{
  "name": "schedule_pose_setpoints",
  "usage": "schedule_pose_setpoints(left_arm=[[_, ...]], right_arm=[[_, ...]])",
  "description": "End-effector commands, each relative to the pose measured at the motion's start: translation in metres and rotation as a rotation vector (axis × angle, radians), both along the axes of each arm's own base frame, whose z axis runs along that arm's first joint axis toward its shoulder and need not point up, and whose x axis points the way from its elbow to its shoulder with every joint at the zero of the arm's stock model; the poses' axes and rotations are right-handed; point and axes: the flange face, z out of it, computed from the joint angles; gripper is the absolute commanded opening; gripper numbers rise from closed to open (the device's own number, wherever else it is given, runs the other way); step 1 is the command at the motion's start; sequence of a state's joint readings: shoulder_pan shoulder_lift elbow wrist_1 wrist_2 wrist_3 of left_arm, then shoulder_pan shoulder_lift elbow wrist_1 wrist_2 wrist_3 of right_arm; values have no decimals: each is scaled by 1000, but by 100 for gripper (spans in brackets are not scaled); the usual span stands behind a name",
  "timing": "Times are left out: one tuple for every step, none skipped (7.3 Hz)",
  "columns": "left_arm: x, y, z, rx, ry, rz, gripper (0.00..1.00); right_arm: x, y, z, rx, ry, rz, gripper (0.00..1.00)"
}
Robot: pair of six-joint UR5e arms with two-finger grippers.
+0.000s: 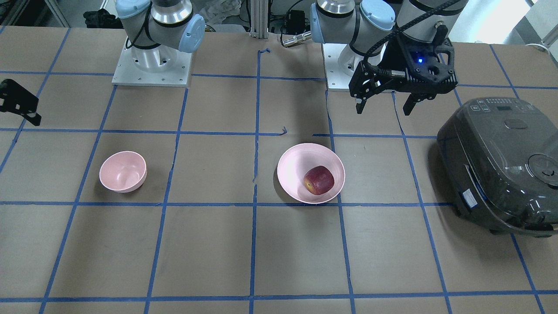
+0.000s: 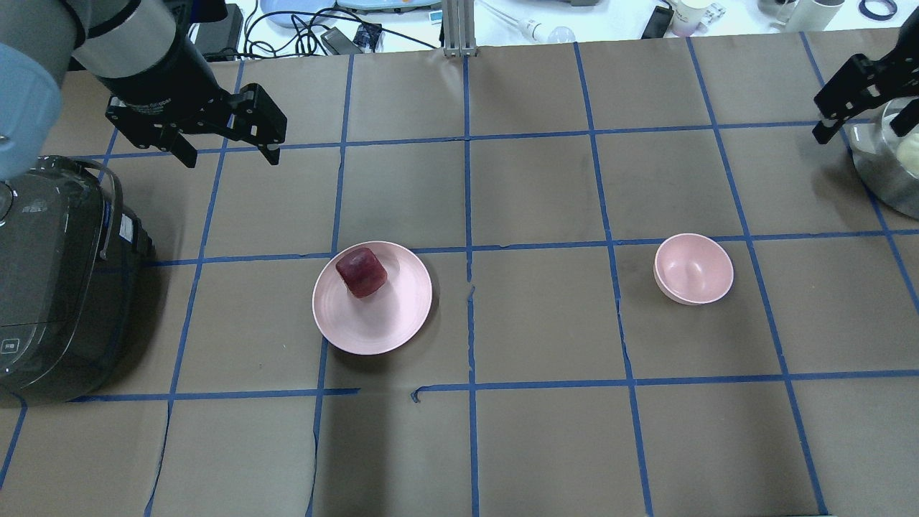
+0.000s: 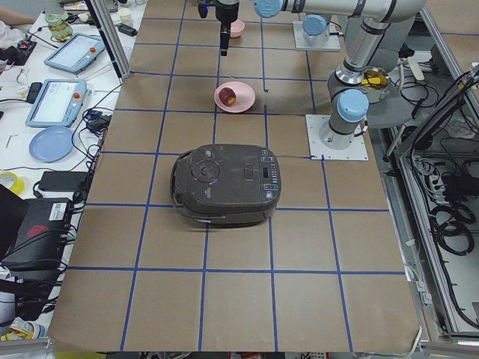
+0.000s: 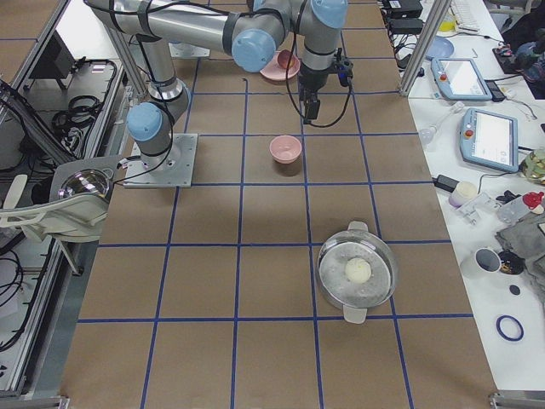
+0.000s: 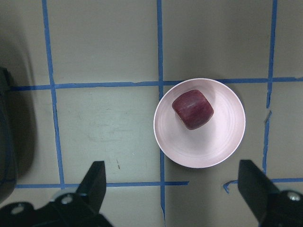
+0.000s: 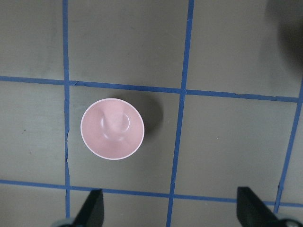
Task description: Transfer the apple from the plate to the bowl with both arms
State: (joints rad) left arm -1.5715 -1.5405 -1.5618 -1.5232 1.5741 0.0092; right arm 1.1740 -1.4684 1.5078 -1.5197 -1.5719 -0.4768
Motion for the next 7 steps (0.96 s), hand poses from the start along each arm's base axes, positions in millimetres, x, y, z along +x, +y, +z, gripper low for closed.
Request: schedule_pose_setpoints(left_arm=[[0,-2,-6,10,3,13,100],[0,-10,-19,31,4,37,100],[0,-13,-44,74,5,88,100],[0,-18,-73,62,8,121,100],[0,-15,-107,93,8,198,100],[-1,-17,-143,107,11,300,100],[-14,-14,-177,132,40,390,100]], right_arm=[[-4,-10,-128,44,-19,-6,100],[-3,-8,-172,35,-15,-6,100],[0,-3,-200,59,-26,-7,100],[2,1,-211,79,-36,-8,100],[6,3,-218,93,-40,-5,100],[7,4,-219,101,-44,-5,100],[11,10,-229,117,-63,-10,100]])
